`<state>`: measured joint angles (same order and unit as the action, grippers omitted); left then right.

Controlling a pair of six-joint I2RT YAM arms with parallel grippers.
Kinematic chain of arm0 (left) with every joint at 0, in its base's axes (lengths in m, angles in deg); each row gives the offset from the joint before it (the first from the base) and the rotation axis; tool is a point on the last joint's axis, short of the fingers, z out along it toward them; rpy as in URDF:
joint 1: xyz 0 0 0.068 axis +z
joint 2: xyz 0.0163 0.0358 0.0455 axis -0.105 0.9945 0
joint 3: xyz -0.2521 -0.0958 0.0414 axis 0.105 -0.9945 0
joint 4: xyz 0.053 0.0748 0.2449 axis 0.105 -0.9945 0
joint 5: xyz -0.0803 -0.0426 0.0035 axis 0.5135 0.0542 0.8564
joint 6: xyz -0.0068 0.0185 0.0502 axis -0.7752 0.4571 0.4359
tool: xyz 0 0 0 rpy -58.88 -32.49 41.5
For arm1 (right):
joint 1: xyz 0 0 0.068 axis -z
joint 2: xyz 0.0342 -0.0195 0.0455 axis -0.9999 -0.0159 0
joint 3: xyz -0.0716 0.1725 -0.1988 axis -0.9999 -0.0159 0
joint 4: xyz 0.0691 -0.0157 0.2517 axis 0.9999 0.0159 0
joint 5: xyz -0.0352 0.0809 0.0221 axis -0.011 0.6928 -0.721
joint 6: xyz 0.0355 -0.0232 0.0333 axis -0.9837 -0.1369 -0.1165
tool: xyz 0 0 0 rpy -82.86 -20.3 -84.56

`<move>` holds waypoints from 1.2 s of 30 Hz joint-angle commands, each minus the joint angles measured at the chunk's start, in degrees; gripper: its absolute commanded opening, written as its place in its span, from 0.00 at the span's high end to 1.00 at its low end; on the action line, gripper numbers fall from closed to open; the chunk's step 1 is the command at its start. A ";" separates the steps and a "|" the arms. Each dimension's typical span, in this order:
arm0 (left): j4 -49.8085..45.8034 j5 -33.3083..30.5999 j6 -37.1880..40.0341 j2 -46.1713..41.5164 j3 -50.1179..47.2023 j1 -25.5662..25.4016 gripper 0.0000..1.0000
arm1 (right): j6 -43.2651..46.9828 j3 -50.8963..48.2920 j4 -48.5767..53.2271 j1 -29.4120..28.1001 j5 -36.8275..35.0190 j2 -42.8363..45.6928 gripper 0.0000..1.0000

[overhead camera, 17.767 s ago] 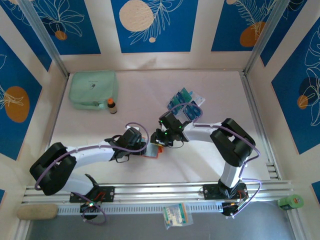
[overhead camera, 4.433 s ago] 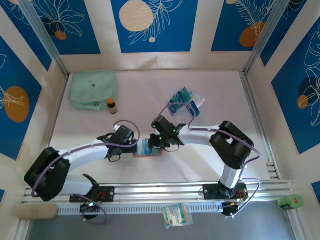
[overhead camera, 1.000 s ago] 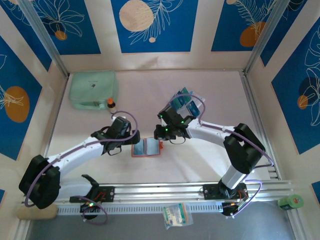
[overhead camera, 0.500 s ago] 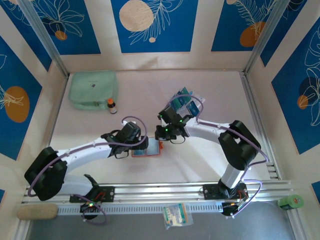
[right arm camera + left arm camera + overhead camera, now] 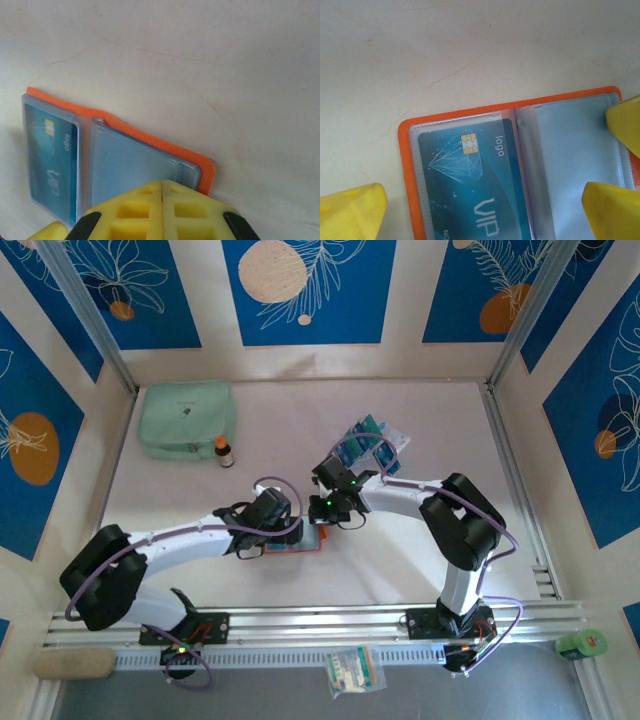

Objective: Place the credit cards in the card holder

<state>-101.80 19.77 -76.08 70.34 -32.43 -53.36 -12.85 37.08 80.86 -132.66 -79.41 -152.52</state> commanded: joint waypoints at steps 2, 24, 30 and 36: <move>1.04 -1.68 0.11 0.85 0.68 -0.48 0.00 | 0.48 0.45 -0.69 0.07 2.65 -2.24 0.94; 3.86 -2.18 0.63 3.66 -2.90 -0.49 0.03 | -3.58 -1.60 -5.04 -0.11 6.60 -1.87 0.95; 4.86 -1.58 0.21 3.77 -3.78 -0.52 0.07 | -3.73 -1.31 -4.19 0.07 6.01 1.32 0.93; 4.96 -1.58 0.13 3.64 -4.06 -0.49 0.08 | -6.20 -3.70 -5.52 -0.45 4.56 3.87 0.87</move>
<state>-97.04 18.48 -75.89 73.60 -35.51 -53.43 -17.20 35.16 75.07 -132.62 -74.45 -150.64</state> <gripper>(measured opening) 0.925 0.122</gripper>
